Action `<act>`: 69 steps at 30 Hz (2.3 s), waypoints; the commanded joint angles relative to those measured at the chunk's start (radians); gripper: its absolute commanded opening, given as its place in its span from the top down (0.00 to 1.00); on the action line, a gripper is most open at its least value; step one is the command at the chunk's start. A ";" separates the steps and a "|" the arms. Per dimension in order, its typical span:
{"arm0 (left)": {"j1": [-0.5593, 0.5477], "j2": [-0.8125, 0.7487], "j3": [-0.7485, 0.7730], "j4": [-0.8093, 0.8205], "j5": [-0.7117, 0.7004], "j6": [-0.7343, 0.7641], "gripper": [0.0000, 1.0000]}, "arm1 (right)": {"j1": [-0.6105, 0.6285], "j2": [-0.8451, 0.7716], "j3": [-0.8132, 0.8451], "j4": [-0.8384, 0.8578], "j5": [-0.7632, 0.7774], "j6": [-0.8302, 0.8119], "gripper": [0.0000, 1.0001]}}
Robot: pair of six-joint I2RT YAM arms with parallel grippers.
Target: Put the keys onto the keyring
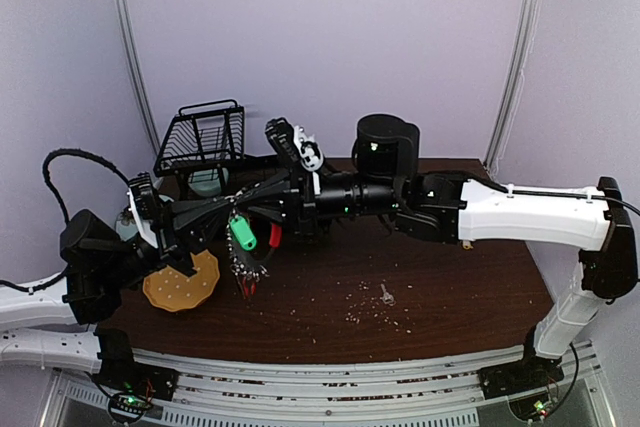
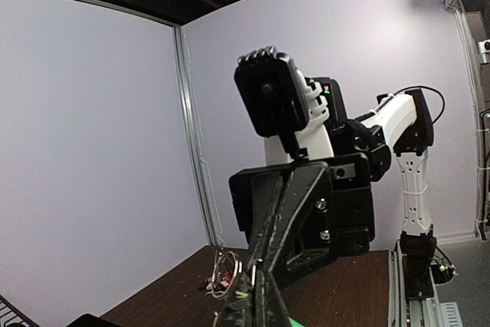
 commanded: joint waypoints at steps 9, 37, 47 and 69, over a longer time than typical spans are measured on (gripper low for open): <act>-0.004 0.001 0.029 0.013 -0.053 -0.003 0.99 | 0.001 -0.078 0.017 -0.138 0.064 -0.107 1.00; 0.013 0.231 0.392 -0.607 0.122 0.158 0.82 | 0.104 -0.025 0.386 -0.925 0.611 -0.398 1.00; 0.015 0.245 0.384 -0.596 0.099 0.151 0.81 | 0.118 -0.027 0.383 -0.915 0.568 -0.433 1.00; 0.014 0.238 0.355 -0.570 0.074 0.168 1.00 | 0.122 -0.046 0.355 -0.877 0.543 -0.459 1.00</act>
